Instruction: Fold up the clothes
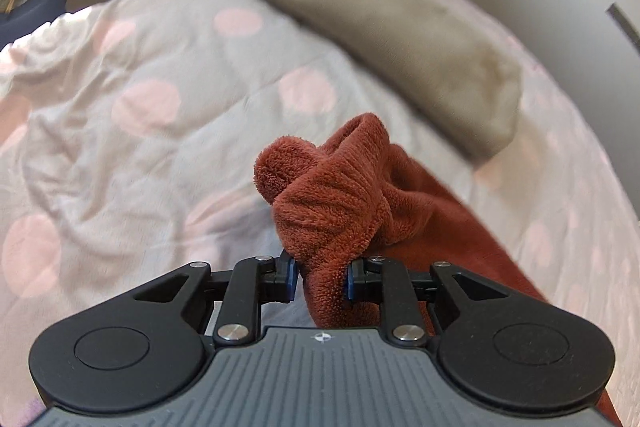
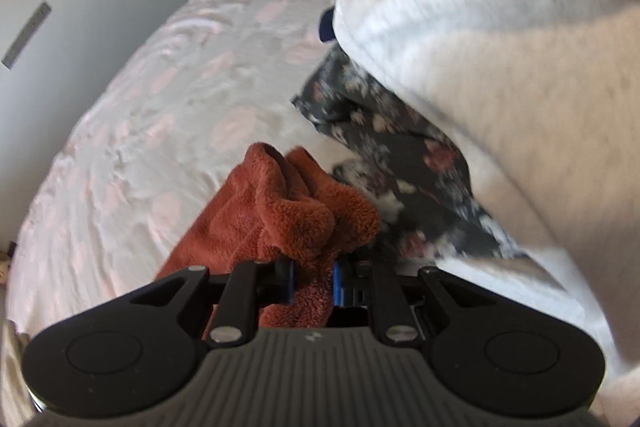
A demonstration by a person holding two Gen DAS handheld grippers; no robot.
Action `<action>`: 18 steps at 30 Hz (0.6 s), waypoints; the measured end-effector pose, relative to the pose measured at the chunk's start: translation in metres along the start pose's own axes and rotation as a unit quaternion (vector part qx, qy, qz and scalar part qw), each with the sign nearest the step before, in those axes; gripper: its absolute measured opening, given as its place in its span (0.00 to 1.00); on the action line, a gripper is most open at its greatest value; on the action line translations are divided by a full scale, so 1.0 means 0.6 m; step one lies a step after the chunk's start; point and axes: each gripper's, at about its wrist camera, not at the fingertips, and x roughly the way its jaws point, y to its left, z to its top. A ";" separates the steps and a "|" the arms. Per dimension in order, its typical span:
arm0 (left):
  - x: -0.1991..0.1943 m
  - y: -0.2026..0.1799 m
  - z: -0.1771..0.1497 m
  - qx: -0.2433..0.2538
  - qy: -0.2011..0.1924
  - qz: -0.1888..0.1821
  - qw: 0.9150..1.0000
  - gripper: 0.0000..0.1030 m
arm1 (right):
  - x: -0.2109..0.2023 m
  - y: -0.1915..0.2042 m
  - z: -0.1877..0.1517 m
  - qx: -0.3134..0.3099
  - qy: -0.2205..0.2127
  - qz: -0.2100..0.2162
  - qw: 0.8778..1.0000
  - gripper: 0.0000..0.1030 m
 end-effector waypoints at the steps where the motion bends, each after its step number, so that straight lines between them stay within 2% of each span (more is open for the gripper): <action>1: 0.005 0.002 0.001 -0.002 0.009 0.007 1.000 0.24 | 0.002 0.003 -0.006 -0.005 0.002 -0.009 1.000 0.20; 3: 0.006 0.009 0.002 -0.012 0.015 0.008 1.000 0.27 | 0.004 0.011 -0.013 -0.020 0.011 -0.021 1.000 0.26; 7: -0.012 0.022 0.009 -0.024 -0.001 0.011 1.000 0.46 | -0.009 0.013 -0.019 -0.033 0.006 -0.038 0.999 0.37; 10: -0.033 0.022 0.018 -0.026 -0.016 0.011 0.999 0.49 | -0.028 0.013 -0.018 -0.045 -0.011 -0.040 0.998 0.44; 12: -0.048 0.019 0.022 -0.025 -0.029 0.009 0.999 0.49 | -0.041 0.014 -0.018 -0.062 -0.027 -0.045 0.997 0.52; 14: -0.069 0.008 0.028 -0.010 -0.058 0.027 0.998 0.51 | -0.053 0.013 -0.016 -0.073 -0.040 -0.048 0.995 0.59; 15: -0.078 0.001 0.032 -0.001 -0.072 0.034 0.997 0.54 | -0.057 0.012 -0.014 -0.074 -0.041 -0.046 0.995 0.62; 18: -0.094 -0.021 0.048 0.019 -0.086 0.021 0.996 0.56 | -0.061 0.008 -0.008 -0.082 -0.033 -0.028 0.996 0.66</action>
